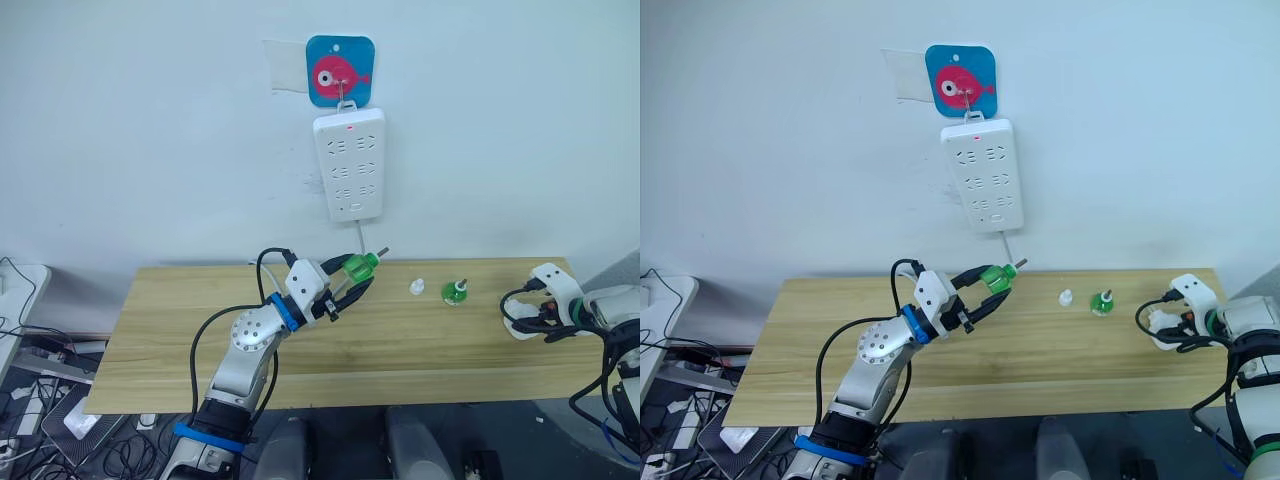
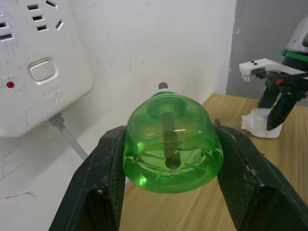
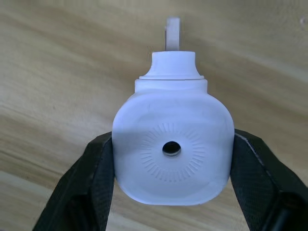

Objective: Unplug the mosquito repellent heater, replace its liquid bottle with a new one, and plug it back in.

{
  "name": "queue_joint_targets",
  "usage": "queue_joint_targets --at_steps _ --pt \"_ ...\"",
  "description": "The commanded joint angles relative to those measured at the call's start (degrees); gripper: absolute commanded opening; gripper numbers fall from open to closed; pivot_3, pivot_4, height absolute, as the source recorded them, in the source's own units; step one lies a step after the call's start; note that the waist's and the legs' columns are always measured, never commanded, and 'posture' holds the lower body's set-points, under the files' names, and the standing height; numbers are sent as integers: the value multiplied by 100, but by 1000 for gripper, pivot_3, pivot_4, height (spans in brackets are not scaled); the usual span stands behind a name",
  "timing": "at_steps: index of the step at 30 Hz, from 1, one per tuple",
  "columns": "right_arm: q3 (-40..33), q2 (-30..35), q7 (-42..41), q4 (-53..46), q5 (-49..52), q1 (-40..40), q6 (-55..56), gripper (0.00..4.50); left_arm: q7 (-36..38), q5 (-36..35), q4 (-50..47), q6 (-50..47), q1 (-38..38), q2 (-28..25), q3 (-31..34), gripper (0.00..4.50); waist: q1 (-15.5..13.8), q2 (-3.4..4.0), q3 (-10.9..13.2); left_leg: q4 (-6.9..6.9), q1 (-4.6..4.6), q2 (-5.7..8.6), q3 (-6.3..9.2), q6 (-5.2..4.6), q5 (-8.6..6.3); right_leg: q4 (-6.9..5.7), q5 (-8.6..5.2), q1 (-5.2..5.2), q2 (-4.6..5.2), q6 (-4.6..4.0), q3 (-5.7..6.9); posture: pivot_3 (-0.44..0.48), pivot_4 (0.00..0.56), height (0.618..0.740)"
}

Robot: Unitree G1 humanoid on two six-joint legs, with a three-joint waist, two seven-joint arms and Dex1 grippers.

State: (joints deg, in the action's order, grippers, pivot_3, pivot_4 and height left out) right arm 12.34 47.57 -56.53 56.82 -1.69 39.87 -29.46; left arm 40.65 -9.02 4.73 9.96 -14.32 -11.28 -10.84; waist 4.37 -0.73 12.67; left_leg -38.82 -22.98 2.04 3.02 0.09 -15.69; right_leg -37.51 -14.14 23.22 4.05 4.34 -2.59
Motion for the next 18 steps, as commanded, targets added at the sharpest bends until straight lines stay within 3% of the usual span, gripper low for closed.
queue_joint_targets --at_steps 1,5,8,10,12,14,18 --pt "-132 114 -223 -44 -45 50 20 2928 15 -61 -193 40 -30 -7 0 2251 -2 0 0 0 0 0 0 0 0 0 0 0 0 0 0 -63 233 740" --pt "-185 399 -815 -265 40 168 97 2928 65 -86 -216 38 -20 -44 12 2251 -7 6 3 0 0 4 0 0 0 0 0 0 2 0 -1 -59 234 740" --pt "-217 880 -2631 -989 644 58 -618 2928 298 -311 -412 -3 43 -137 35 2251 -10 19 14 1 0 6 1 0 0 2 0 0 3 0 -1 -77 232 740" --pt "-102 1357 -3467 -1828 1613 -247 -1667 2928 551 -523 -638 -49 153 -263 26 2251 -6 43 31 0 -2 6 1 0 0 5 0 0 3 1 -1 -83 232 740" --pt "-87 1782 -3597 -2798 2973 -557 -3088 2928 881 -691 -926 -117 323 -495 -56 2251 -13 47 33 5 -3 2 11 0 -1 9 -1 -1 2 1 6 -86 229 740" --pt "-295 1803 -3597 -3430 3654 -639 -4168 2928 1108 -775 -1104 -101 439 -661 -116 2251 5 47 33 8 -2 -17 14 1 -1 23 1 -4 -4 -3 11 -87 231 740" --pt "-1287 925 -2619 -4255 4491 -701 -5651 2928 1592 -729 -1147 166 513 -900 -317 2251 22 44 34 5 -1 -40 2 1 -1 35 13 -6 -25 -22 12 -92 226 740"
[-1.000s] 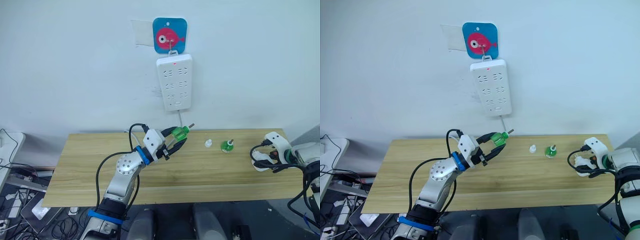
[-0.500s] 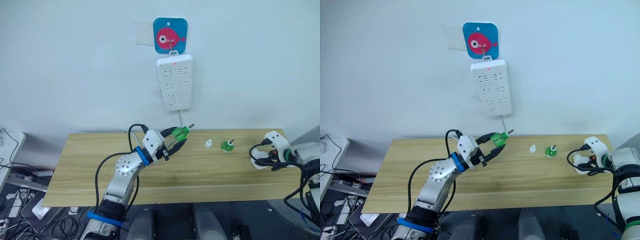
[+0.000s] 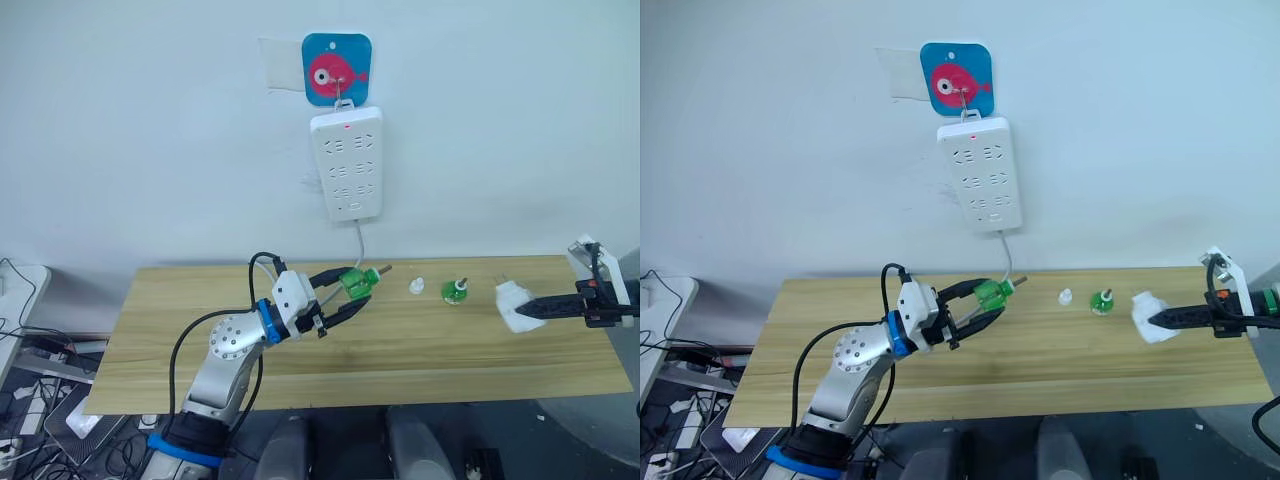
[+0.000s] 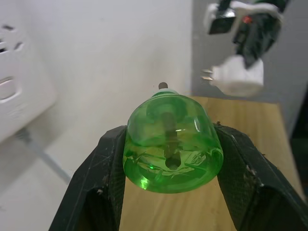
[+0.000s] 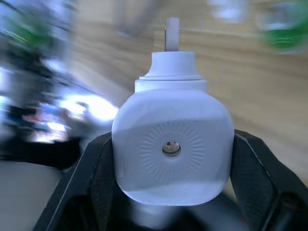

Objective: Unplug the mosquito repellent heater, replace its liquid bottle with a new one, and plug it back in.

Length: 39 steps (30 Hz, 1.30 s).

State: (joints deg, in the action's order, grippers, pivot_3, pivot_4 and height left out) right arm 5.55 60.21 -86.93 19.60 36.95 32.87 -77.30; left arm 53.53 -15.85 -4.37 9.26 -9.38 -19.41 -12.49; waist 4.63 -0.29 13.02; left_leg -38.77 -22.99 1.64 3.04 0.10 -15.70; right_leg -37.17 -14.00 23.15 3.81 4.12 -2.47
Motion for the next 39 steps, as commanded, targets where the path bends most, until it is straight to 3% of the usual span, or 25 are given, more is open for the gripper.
queue_joint_targets --at_steps 1,6,12,18,39 --pt "-868 -603 697 -640 712 15 -1175 2928 348 -57 -224 248 -8 -93 -170 2251 -24 2 1 0 0 0 -1 0 0 -1 0 0 -4 0 -1 -92 226 740" --pt "-1503 -1409 2109 -791 1855 79 -1520 2928 551 -162 -264 188 -124 -86 -238 2251 -173 3 3 -1 -14 4 5 0 0 6 1 8 -4 2 2 -91 229 740" --pt "-1498 -1277 3269 -965 3381 -69 -1520 2928 587 -196 -270 190 -139 -61 -199 2251 -208 1 4 -1 -29 10 6 -3 -2 17 1 14 5 2 7 -95 232 740" --pt "-1519 -1318 4250 -1008 4275 -184 -1520 2928 540 -175 -178 232 -287 74 -193 2251 -175 0 5 -2 -28 4 7 -4 -2 10 2 14 -3 2 8 -95 236 740" --pt "-1562 -1279 5882 -779 6027 -227 -1417 2928 693 -168 -13 220 -520 285 -308 2251 -134 -3 8 -4 -30 -1 6 -4 -2 11 2 14 -13 3 5 -118 240 740"
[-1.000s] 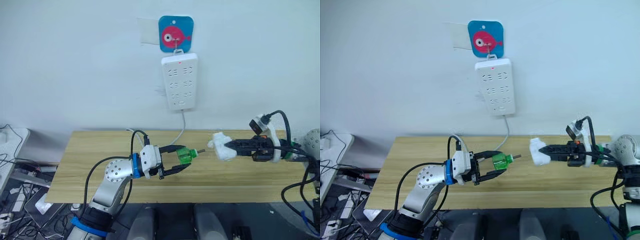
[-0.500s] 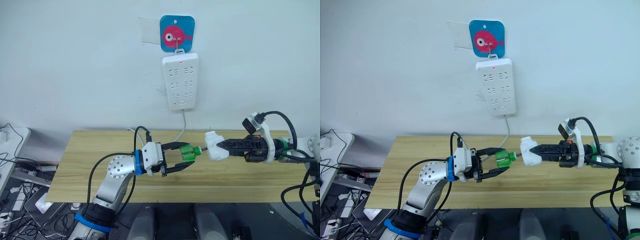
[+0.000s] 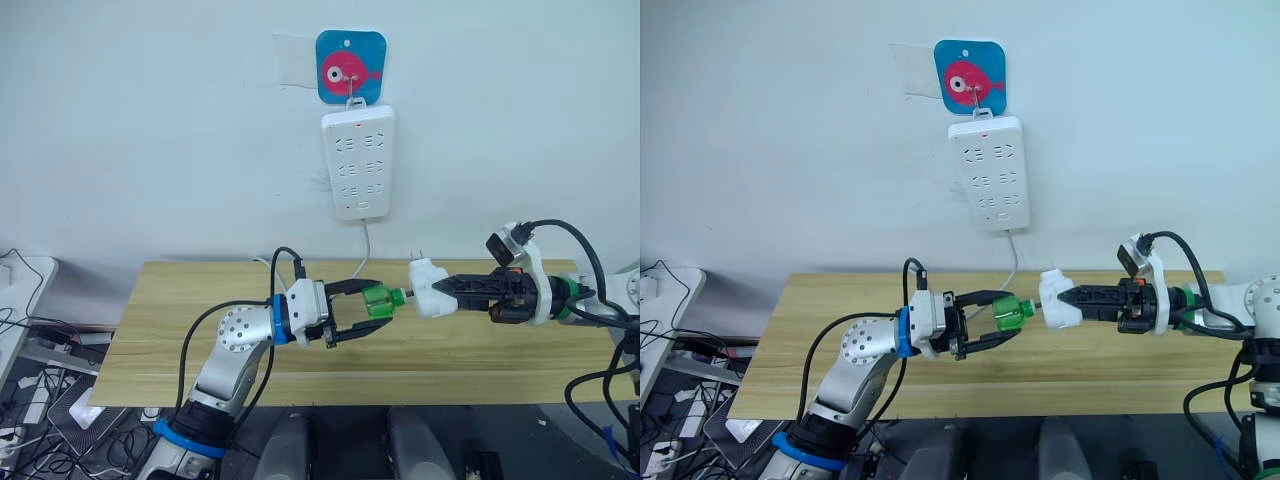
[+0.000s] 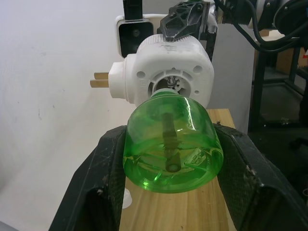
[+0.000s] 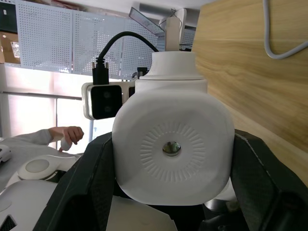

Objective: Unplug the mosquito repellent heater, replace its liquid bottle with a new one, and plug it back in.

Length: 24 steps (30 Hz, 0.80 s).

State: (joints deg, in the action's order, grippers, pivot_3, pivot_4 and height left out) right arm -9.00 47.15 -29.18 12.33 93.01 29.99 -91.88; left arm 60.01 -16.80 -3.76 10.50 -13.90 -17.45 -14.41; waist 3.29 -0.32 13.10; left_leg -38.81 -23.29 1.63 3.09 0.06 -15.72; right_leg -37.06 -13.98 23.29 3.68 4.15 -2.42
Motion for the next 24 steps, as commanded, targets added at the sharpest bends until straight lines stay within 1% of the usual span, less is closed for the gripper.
queue_joint_targets --at_steps 1,4,11,17,24 --pt "-93 26 162 -55 486 55 69 2928 51 -73 -77 92 -69 97 -121 2251 0 0 0 0 0 0 0 0 0 0 0 0 0 0 0 -118 240 740" --pt "-41 -6 442 77 786 71 227 2928 70 -79 -100 77 -62 105 -132 2251 0 -3 3 0 0 -2 0 0 0 0 0 0 -2 0 -1 -117 240 740" --pt "81 22 660 3 1039 2 375 2928 79 -75 -126 58 -68 123 -136 2251 0 -9 10 0 -1 -7 1 0 0 2 0 0 -8 0 -2 -114 240 740" --pt "149 94 606 -34 1083 15 316 2928 52 -64 -87 68 -108 131 -108 2251 0 -9 11 0 -1 -11 1 0 0 2 0 0 -12 0 -2 -111 237 740" --pt "356 263 525 -444 1293 -183 324 2928 47 -60 1 114 -200 202 -94 2251 -1 -9 12 0 -2 -12 3 0 0 4 0 0 -13 0 -1 -114 234 740"
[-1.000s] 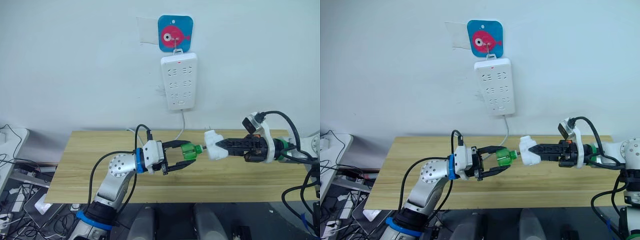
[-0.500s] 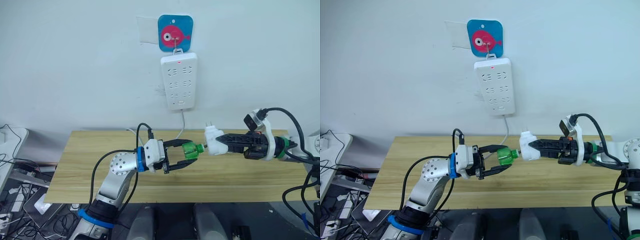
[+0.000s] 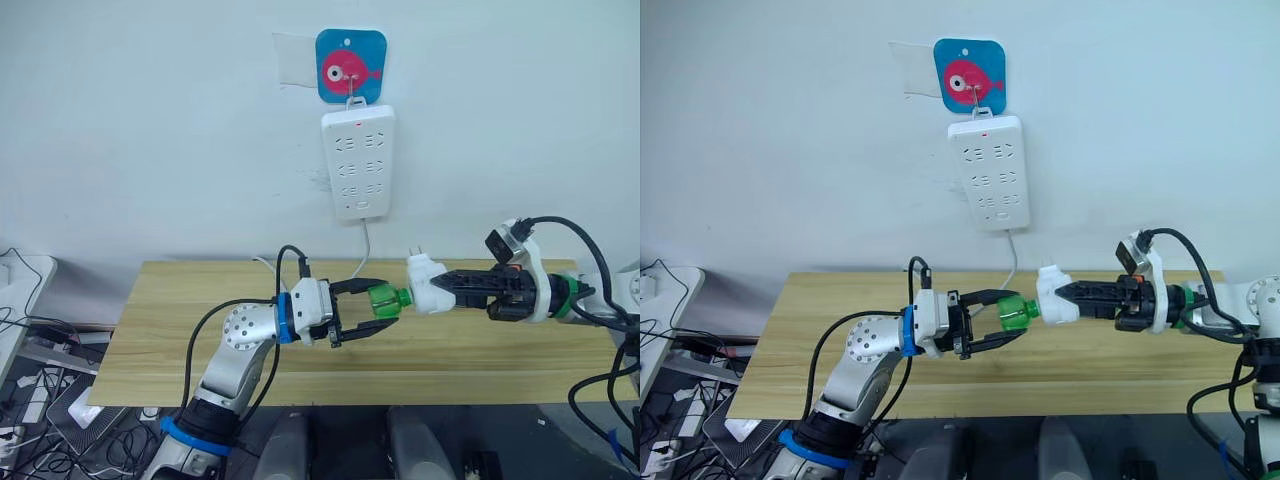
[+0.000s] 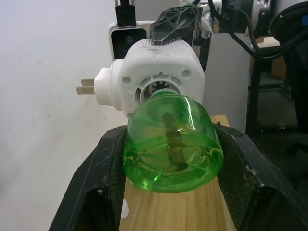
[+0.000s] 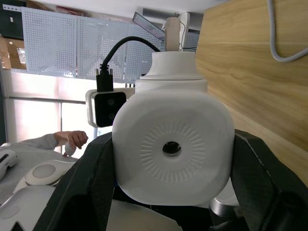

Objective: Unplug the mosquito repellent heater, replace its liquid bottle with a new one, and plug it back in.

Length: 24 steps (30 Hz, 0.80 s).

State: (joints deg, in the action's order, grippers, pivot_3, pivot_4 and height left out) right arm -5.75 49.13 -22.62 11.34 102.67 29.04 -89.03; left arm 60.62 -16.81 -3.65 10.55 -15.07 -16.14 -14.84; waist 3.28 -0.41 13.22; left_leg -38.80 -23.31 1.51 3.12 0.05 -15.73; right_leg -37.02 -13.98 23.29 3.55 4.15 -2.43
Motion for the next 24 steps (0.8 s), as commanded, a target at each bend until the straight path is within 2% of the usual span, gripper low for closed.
queue_joint_targets --at_steps 1,11,22,24 --pt "64 83 -113 -346 368 -111 79 2928 -11 -51 2 116 -95 88 -58 2251 0 0 0 0 0 -1 0 0 0 1 0 0 -1 0 0 -113 233 740" --pt "388 118 231 -551 952 -143 597 2928 76 -24 33 168 -105 161 -242 2251 0 -1 1 0 0 -8 -1 0 0 0 0 1 -8 0 -2 -119 226 740" --pt "587 281 56 -958 1033 -190 706 2928 117 -43 79 182 -142 195 -237 2251 -1 -1 0 0 -1 -8 -1 0 0 2 0 1 -8 0 -1 -120 215 740" --pt "585 316 1 -971 1033 -217 704 3676 95 -39 99 184 -153 207 -223 2251 -1 -1 0 0 -1 -8 -1 0 0 3 0 1 -8 0 -1 -120 215 740"
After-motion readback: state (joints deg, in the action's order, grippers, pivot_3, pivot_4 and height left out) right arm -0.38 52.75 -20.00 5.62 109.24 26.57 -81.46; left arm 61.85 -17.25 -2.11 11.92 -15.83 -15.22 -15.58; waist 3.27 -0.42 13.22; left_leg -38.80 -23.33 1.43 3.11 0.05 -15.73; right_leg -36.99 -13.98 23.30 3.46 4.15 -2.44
